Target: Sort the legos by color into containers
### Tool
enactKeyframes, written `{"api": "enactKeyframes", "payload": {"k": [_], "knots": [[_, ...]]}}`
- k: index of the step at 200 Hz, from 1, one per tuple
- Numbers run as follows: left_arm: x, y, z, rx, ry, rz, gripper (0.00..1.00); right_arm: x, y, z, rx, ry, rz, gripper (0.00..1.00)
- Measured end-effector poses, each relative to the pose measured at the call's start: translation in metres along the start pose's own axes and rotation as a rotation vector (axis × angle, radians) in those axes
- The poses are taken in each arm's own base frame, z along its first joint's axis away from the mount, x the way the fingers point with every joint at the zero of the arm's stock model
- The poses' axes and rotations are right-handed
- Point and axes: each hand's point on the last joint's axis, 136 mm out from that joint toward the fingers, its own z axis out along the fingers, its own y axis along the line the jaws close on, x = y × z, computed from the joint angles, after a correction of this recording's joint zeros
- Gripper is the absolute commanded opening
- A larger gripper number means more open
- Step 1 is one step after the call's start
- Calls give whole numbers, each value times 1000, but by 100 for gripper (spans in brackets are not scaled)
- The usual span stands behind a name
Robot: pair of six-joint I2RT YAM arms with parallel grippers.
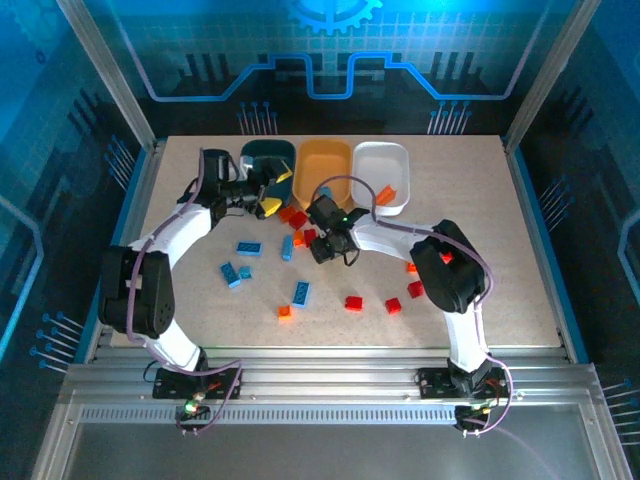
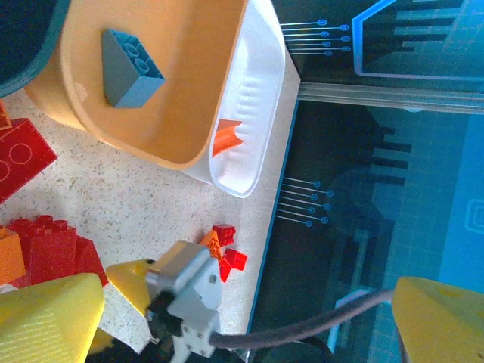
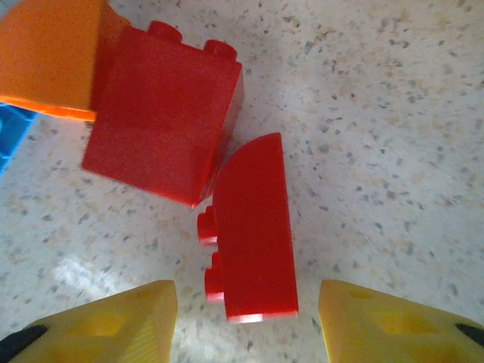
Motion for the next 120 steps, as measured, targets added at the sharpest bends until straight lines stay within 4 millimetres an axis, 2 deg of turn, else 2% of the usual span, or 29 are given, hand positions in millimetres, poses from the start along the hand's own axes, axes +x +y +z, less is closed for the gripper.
{"api": "enactKeyframes", "payload": {"k": [18, 44, 70, 96, 120], "knots": [[0, 2, 2, -5, 4, -2, 99, -1, 0, 12, 2, 12, -10, 41], [1, 3, 2, -8, 5, 0, 99, -10, 3, 10, -6, -16, -17, 31], [1, 4, 2, -12, 8, 5, 99, -11, 2, 8, 4, -23, -26, 26], [2, 5, 2, -17, 10, 4, 99, -12, 0, -10, 30, -40, -37, 26], [1, 7, 1, -19, 10, -1, 99, -21, 4, -41, 30, -95, -42, 26]]}}
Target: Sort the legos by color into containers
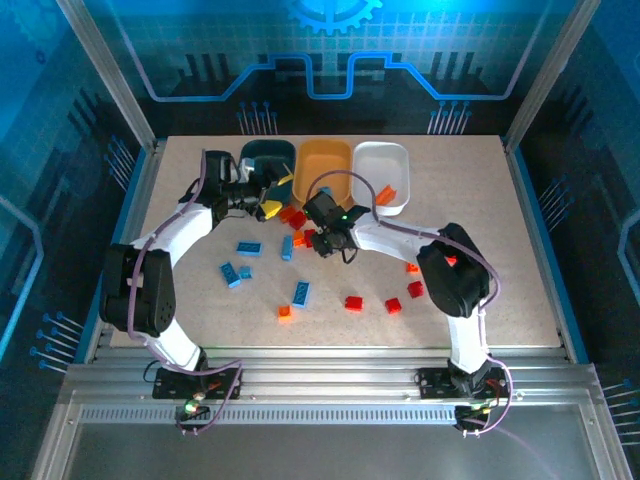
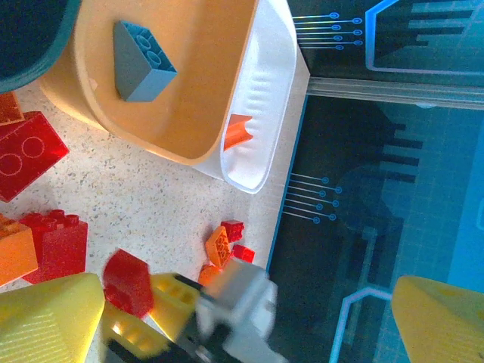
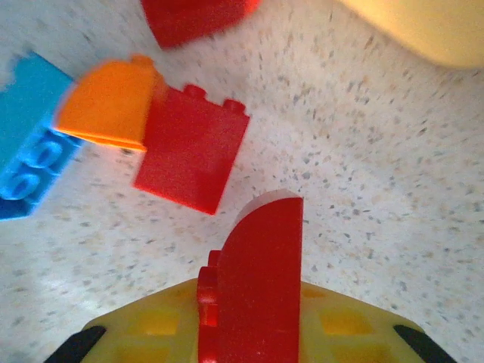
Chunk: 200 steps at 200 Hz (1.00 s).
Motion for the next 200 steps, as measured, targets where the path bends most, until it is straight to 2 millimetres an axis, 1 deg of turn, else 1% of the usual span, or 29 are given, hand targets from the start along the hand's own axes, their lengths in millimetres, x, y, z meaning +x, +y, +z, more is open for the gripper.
{"api": "enactKeyframes", "payload": {"k": [10, 24, 43, 53, 55, 56, 63, 72, 84, 98, 111, 135, 146, 160, 165, 169, 176, 181, 196, 200], "knots": [[-2, 1, -1, 0, -4, -3, 99, -7, 2, -14, -8, -23, 2, 27], [-8, 2, -5, 0, -18, -9, 99, -24, 8, -31, -28, -64, 7, 27], [-21, 7, -14, -2, -51, -20, 99, -61, 16, -48, -58, -136, 18, 27], [-30, 12, -21, -12, -75, -26, 99, -85, 23, -52, -78, -173, 26, 26], [-32, 13, -23, -14, -80, -25, 99, -87, 23, -53, -78, -177, 27, 26], [-33, 13, -23, -16, -82, -27, 99, -92, 24, -54, -80, -188, 30, 26], [-40, 17, -29, -25, -104, -33, 99, -109, 29, -53, -93, -217, 38, 26], [-49, 22, -37, -38, -130, -41, 99, -125, 35, -48, -105, -244, 48, 26], [-60, 27, -46, -49, -163, -48, 99, -141, 40, -38, -108, -261, 58, 26], [-67, 32, -52, -58, -185, -60, 99, -156, 45, -20, -102, -272, 62, 26], [-68, 33, -53, -59, -188, -62, 99, -168, 48, 0, -87, -280, 65, 26], [-67, 32, -52, -59, -184, -60, 99, -176, 50, 28, -72, -274, 70, 26], [-67, 32, -52, -59, -184, -60, 99, -177, 49, 37, -70, -270, 73, 27], [-67, 33, -51, -60, -183, -61, 99, -178, 48, 42, -66, -265, 75, 29], [-67, 33, -51, -60, -183, -62, 99, -179, 46, 43, -65, -267, 78, 31], [-67, 34, -51, -62, -183, -63, 99, -180, 46, 43, -65, -268, 77, 36], [-68, 35, -50, -64, -182, -66, 99, -181, 44, 44, -63, -270, 78, 56], [-70, 37, -50, -73, -188, -72, 99, -182, 42, 44, -63, -270, 86, 67], [-74, 40, -51, -101, -213, -125, 99, -183, 38, 44, -56, -267, 87, 80], [-76, 39, -51, -103, -219, -134, 99, -183, 37, 43, -52, -265, 86, 88]]}}
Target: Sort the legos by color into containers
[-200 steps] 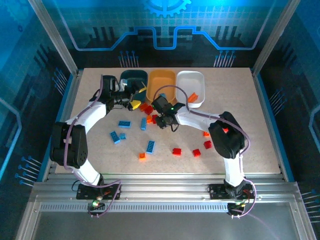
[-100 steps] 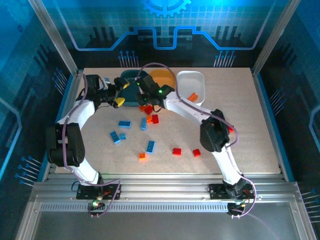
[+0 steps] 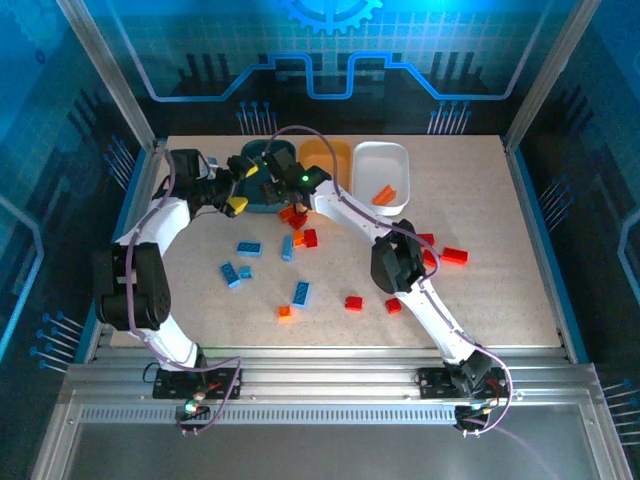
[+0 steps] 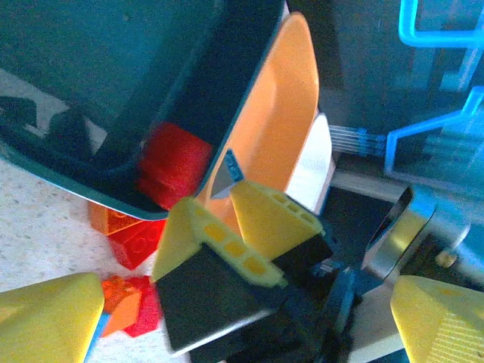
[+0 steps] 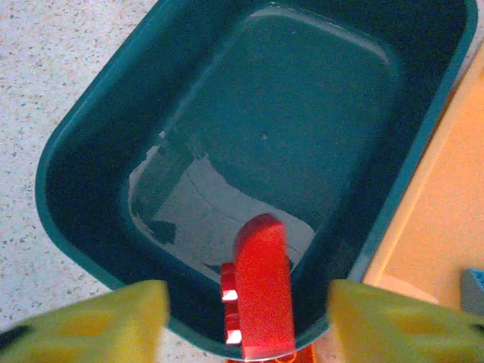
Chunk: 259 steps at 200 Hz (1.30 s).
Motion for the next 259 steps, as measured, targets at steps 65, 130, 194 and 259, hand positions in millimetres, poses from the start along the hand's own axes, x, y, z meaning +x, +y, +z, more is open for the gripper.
{"api": "enactKeyframes", "payload": {"k": [65, 130, 194, 259], "knots": [[7, -168, -106, 193, -217, 198, 99, -5, -10, -25, 22, 9, -63, 87], [29, -119, -85, 123, -93, 82, 99, -17, -19, -126, -26, -72, -28, 87], [57, -91, -86, 76, 14, 98, 99, 36, -35, -154, -26, -28, 9, 87], [92, -42, -81, 109, 6, 104, 99, 119, -62, -181, 19, 75, 57, 84]]}}
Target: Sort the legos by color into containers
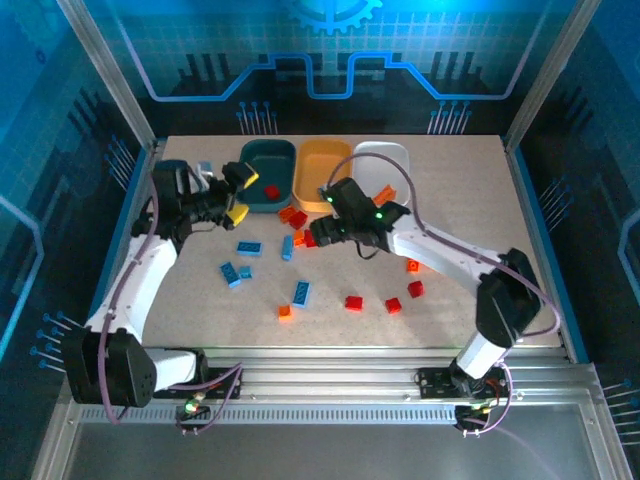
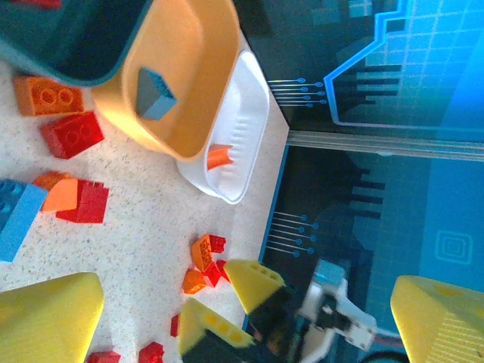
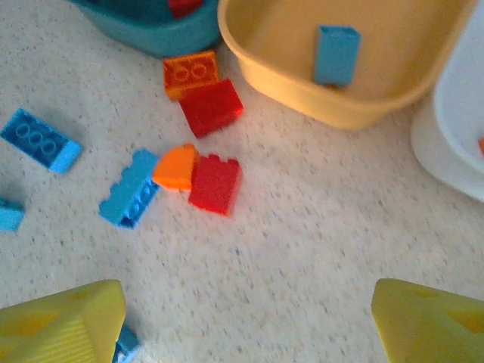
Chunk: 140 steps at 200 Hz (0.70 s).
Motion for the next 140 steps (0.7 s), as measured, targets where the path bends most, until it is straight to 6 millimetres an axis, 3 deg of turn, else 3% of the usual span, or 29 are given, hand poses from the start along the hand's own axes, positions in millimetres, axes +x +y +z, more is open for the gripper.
{"api": "enactKeyframes", "payload": {"k": [43, 80, 117, 140], "knots": [[37, 39, 17, -67, 56, 79, 99, 51, -34, -46, 62, 4, 56, 82], [81, 68, 11, -157, 97, 243, 99, 90, -56, -71, 101, 24, 129, 83], [108, 135, 0, -318, 130, 288, 99, 130, -51, -63, 83, 114, 152, 86], [120, 161, -3, -397, 159, 298, 99, 157, -45, -48, 96, 209, 128, 86]]}}
